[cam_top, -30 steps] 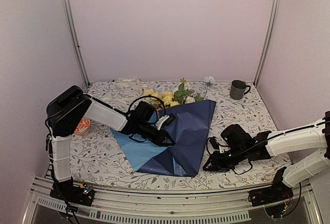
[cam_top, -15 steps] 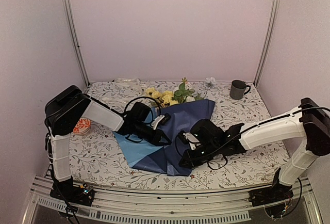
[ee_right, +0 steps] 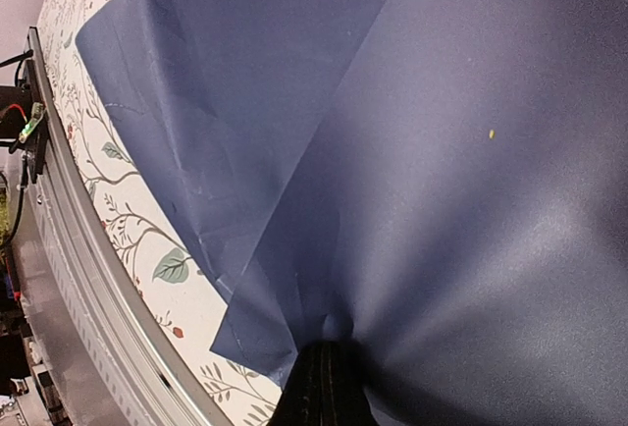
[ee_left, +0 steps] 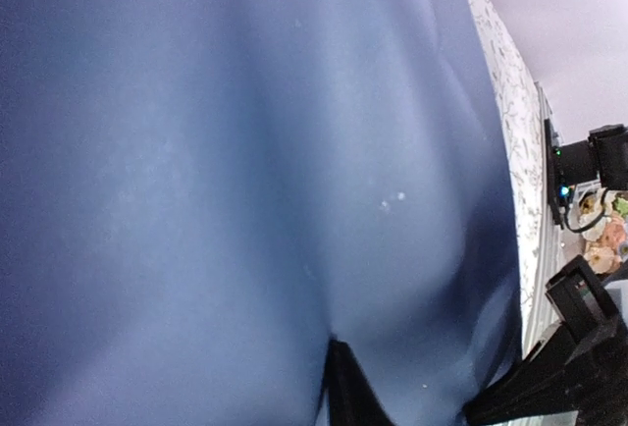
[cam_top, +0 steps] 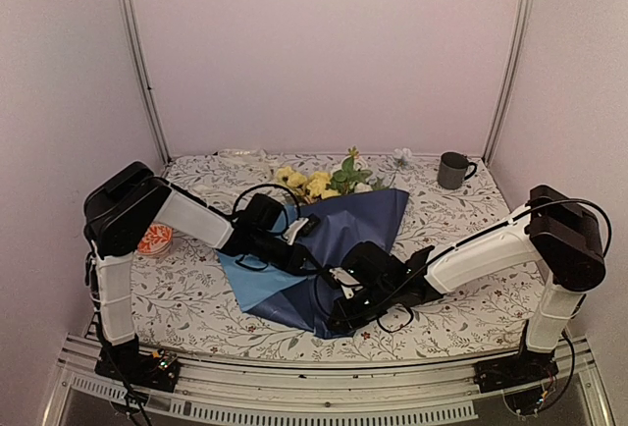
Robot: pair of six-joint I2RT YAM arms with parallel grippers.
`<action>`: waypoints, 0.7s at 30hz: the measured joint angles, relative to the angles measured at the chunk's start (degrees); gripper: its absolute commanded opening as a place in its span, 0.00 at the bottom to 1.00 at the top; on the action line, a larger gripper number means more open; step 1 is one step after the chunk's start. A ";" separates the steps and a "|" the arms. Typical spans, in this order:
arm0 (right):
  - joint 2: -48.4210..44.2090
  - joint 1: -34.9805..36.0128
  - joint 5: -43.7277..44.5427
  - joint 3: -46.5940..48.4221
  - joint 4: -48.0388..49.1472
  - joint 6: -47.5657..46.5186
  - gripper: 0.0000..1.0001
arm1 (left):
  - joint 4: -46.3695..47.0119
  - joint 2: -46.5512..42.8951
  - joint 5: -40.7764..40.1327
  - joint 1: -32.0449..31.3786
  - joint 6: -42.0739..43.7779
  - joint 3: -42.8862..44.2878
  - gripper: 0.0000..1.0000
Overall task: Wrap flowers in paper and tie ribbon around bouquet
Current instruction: Press the fold line of the 2/3-folded wrapping paper.
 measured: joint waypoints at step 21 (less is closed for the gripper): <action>0.31 -1.70 -5.01 -1.36 3.04 3.63 0.03 | 3.65 -37.70 -13.55 -16.59 6.80 -22.80 0.16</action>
